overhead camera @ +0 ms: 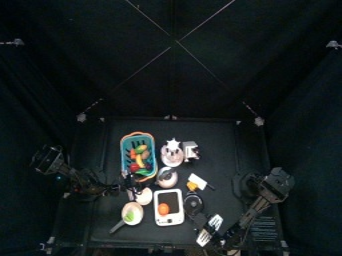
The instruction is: Move pot upwards
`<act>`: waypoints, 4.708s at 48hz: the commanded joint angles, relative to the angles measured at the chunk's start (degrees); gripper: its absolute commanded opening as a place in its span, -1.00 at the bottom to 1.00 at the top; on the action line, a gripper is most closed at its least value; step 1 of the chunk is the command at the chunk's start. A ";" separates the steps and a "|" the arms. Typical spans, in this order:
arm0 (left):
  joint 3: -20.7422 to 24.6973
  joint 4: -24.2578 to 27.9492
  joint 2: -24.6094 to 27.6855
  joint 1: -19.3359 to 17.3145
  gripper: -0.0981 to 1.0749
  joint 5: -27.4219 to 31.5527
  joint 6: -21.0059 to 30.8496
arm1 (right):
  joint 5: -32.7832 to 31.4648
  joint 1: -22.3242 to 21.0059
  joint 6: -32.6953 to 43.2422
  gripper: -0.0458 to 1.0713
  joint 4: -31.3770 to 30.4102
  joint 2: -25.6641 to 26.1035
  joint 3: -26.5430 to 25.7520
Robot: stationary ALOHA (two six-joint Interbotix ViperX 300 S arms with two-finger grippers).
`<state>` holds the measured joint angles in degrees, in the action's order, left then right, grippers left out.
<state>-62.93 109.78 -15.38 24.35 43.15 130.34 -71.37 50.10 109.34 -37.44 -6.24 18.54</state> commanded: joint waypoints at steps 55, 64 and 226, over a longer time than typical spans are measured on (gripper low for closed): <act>0.70 0.00 -1.32 0.00 0.60 0.18 0.09 | 14.24 1.58 53.88 0.78 -20.83 -3.34 15.91; 0.53 0.00 -1.32 0.00 0.60 0.18 0.09 | 17.23 0.00 53.88 0.78 -20.48 -3.43 16.44; 0.00 -0.88 -1.23 0.00 0.60 0.18 0.09 | 29.88 -29.36 12.39 -0.36 -3.60 -0.35 6.86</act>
<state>-63.46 108.72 -16.52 24.35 43.15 130.34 -40.25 21.09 121.90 -42.10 -7.65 26.10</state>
